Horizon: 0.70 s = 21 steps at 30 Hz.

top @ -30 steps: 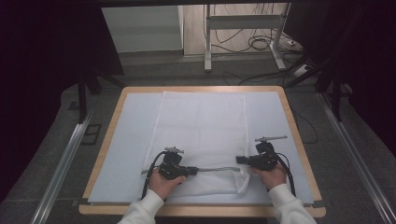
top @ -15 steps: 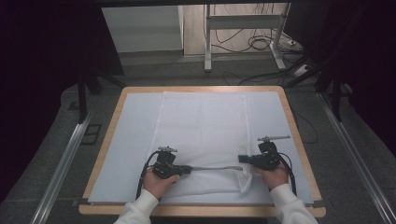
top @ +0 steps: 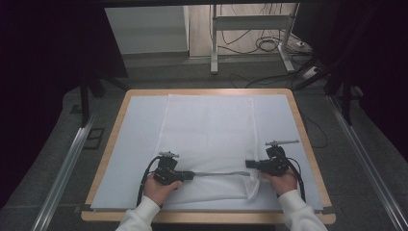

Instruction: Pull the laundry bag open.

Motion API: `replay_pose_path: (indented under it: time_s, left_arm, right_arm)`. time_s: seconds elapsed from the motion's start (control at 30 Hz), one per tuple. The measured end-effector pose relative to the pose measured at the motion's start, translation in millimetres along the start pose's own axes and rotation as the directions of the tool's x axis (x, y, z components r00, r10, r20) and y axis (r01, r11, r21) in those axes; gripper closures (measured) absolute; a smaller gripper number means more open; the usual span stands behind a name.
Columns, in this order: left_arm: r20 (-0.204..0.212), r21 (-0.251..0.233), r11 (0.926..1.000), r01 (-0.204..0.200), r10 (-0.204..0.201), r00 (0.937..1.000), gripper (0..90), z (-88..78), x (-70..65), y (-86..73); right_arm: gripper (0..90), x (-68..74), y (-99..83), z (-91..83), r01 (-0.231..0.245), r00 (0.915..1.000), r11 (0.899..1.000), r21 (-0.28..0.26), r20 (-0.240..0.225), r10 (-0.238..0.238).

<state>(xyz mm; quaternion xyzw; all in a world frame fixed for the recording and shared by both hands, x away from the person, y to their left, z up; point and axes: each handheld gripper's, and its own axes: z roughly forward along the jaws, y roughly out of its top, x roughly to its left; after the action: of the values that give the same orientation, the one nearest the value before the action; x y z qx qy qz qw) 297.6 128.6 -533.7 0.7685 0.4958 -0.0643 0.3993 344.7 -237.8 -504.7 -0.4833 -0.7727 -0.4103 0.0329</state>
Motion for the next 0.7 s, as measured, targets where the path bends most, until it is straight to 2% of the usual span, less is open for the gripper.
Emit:
replay_pose_path:
  time_s: [0.5,0.7]
  left_arm:
    - [-0.005,-0.002,1.0,0.01,-0.01,0.9999,86.4,-16.9,11.5,-5.3]
    - [-0.029,-0.001,1.0,-0.006,0.006,0.9995,86.4,-21.5,12.5,-8.2]
  right_arm:
    - [88.4,2.6,-1.3,1.3,0.005,0.9999,1.0,0.001,-0.013,-0.005]
    - [88.4,2.8,-1.3,2.2,0.009,0.9999,1.0,0.005,-0.005,-0.009]
